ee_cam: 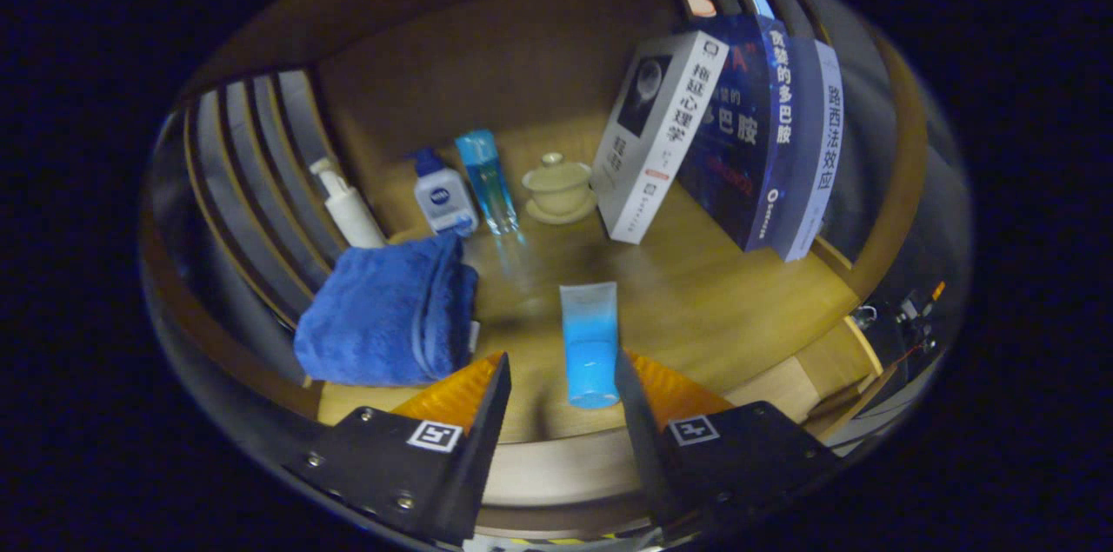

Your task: Pull open the drawer, take out the items inside it, and place them on the countertop above the cabinet.

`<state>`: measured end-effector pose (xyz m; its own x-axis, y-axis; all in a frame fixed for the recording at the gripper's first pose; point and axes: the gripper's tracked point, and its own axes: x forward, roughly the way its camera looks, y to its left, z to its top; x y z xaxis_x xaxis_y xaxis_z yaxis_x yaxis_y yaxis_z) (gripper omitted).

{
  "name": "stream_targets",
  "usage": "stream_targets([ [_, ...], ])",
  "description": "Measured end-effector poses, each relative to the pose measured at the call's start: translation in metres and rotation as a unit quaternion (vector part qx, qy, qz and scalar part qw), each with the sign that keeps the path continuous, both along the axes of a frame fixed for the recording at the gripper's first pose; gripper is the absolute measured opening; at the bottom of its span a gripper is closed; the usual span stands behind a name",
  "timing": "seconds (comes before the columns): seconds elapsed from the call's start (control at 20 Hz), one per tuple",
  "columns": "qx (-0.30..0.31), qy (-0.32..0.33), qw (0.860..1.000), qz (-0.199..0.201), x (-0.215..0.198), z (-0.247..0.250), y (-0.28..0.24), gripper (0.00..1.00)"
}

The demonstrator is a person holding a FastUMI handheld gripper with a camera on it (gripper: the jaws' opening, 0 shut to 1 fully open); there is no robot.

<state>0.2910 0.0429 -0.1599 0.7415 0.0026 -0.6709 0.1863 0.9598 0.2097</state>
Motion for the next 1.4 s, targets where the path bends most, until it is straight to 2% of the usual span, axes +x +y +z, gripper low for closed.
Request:
stream_targets([
  [0.15,-0.001,-0.077,0.997,-0.007,-0.009,0.033,-0.002,0.77],
  [0.3,-0.031,-0.145,0.989,-0.029,-0.029,0.059,-0.013,0.78],
  [0.5,-0.056,-0.216,0.974,-0.047,-0.069,0.087,-0.023,0.77],
  [0.65,-0.073,-0.249,0.964,-0.055,-0.105,0.088,-0.028,0.77],
  [0.75,-0.08,-0.264,0.96,-0.053,-0.13,0.085,-0.022,0.86],
  [0.8,-0.086,-0.268,0.958,-0.059,-0.142,0.081,-0.025,0.93],
  [0.9,-0.085,-0.276,0.955,-0.066,-0.159,0.073,-0.023,0.96],
  [1.1,-0.091,-0.273,0.954,-0.078,-0.186,0.052,-0.026,0.96],
  [1.4,-0.074,-0.23,0.966,-0.093,-0.208,-0.007,-0.027,0.96],
])
